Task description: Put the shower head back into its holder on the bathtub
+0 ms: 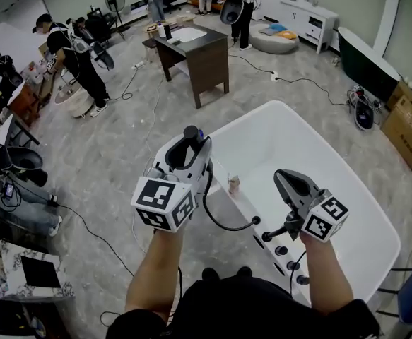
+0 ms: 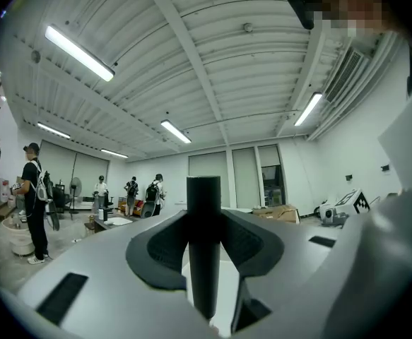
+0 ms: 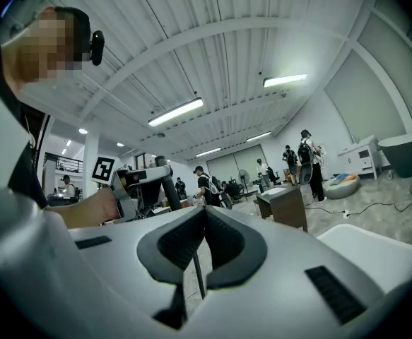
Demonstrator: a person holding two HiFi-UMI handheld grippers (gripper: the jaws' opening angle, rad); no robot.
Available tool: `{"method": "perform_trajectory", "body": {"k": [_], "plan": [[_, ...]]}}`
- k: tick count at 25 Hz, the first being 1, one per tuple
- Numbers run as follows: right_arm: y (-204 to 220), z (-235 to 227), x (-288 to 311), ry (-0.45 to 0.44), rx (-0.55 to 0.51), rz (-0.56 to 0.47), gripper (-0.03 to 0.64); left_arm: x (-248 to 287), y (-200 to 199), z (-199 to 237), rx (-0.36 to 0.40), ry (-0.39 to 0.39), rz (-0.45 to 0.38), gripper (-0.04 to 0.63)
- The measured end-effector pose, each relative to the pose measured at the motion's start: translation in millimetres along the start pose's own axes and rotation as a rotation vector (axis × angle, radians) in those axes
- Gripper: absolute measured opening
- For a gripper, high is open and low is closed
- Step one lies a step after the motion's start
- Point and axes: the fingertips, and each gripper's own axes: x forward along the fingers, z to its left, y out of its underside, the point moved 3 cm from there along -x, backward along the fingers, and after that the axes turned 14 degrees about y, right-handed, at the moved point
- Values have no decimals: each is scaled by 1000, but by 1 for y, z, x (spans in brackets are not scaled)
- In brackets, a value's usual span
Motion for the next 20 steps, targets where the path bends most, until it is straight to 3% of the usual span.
{"method": "perform_trajectory", "body": {"k": [8, 20], "plan": [[21, -5, -24, -20, -4, 35, 36, 39, -27, -44, 39, 116, -22, 150], [23, -31, -43, 121, -5, 38, 81, 108, -54, -82, 43, 352, -62, 150]]}}
